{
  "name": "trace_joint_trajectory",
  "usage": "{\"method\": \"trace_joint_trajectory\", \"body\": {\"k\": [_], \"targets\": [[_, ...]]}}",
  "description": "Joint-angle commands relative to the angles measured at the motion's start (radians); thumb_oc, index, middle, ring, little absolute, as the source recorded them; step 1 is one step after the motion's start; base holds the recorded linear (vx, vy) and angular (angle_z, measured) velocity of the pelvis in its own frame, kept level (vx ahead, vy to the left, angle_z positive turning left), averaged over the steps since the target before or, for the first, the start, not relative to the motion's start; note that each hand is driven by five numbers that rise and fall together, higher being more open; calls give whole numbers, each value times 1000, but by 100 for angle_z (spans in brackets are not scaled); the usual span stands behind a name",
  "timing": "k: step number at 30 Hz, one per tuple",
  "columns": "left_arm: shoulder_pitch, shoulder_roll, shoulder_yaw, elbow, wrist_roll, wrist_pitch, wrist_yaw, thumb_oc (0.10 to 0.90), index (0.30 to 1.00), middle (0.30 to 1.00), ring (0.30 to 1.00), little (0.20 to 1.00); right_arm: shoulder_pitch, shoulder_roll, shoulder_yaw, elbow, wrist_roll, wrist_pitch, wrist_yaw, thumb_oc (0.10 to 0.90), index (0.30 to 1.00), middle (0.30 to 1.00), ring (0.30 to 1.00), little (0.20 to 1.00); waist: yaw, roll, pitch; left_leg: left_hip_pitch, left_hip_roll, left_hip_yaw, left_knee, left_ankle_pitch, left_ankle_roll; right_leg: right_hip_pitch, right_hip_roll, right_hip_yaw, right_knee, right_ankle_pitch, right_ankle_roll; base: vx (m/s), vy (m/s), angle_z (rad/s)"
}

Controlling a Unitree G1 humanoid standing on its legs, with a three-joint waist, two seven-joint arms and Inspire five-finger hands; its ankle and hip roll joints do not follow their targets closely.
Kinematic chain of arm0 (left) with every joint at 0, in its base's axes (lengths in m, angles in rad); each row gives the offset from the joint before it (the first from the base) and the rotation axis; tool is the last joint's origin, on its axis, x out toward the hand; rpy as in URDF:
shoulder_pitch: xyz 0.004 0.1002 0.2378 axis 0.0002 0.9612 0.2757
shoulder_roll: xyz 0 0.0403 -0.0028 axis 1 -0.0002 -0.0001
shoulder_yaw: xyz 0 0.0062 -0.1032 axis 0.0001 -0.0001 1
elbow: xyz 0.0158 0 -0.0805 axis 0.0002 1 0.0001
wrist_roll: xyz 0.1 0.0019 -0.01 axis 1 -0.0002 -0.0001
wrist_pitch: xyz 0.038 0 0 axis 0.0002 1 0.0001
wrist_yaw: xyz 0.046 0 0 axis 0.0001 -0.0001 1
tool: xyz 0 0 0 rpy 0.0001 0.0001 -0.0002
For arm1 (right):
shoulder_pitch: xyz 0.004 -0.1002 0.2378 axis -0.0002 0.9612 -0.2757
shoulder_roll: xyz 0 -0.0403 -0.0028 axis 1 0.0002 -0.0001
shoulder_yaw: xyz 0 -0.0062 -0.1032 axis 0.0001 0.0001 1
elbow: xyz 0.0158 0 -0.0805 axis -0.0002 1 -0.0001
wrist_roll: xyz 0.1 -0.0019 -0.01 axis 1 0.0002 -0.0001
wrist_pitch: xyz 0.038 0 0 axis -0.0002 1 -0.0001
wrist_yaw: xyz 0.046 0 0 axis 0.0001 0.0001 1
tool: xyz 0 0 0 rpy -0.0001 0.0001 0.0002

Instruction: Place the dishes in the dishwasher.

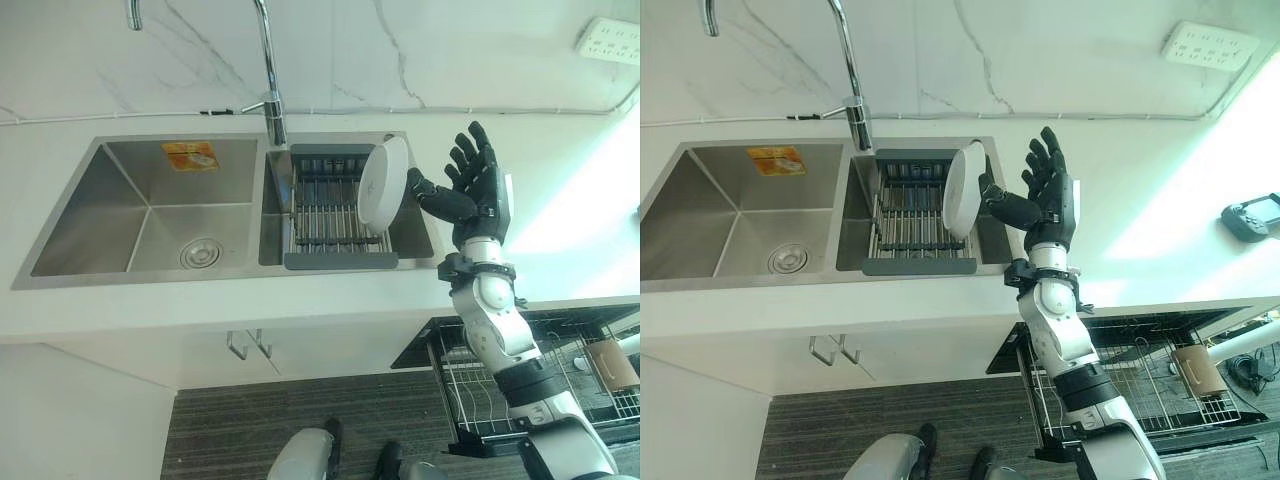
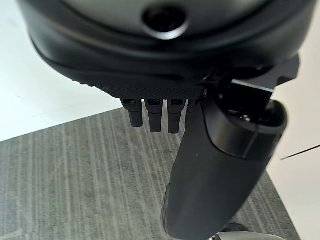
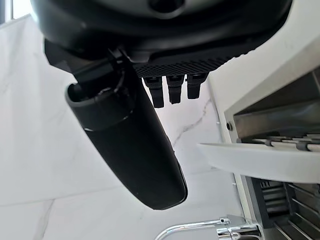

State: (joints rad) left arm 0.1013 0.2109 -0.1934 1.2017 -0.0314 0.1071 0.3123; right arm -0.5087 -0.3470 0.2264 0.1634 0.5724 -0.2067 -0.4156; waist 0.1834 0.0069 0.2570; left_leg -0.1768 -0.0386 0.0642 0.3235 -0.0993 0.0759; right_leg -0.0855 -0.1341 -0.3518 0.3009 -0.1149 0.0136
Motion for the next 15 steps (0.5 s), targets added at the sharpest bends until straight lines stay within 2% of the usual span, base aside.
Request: {"method": "trace_joint_trajectory", "body": {"k": [1, 4, 15], "targets": [[15, 55, -29, 13, 25, 1, 5, 800, 900, 900, 900, 900, -147, -18, -15, -79, -2, -57, -4, 800, 900, 900, 900, 900, 4, 13, 2, 55, 47, -57, -24, -118, -57, 66, -26, 37, -1, -125, 53, 30, 28, 2], [16, 57, -30, 17, 26, -10, 7, 800, 900, 900, 900, 900, -160, -1, -1, -52, 45, -51, -15, 800, 900, 900, 900, 900, 11, 21, 2, 57, 46, -61, -24, -114, -57, 73, -32, 32, -1, -125, 53, 24, 18, 7], [12, 63, -44, 6, 39, -22, -5, 800, 900, 900, 900, 900, -187, 14, -4, -20, 64, -36, -57, 800, 900, 900, 900, 900, 21, 34, 14, 48, 51, -59, -24, -106, -62, 80, -42, 11, -1, -124, 54, -9, 8, 8]]}}
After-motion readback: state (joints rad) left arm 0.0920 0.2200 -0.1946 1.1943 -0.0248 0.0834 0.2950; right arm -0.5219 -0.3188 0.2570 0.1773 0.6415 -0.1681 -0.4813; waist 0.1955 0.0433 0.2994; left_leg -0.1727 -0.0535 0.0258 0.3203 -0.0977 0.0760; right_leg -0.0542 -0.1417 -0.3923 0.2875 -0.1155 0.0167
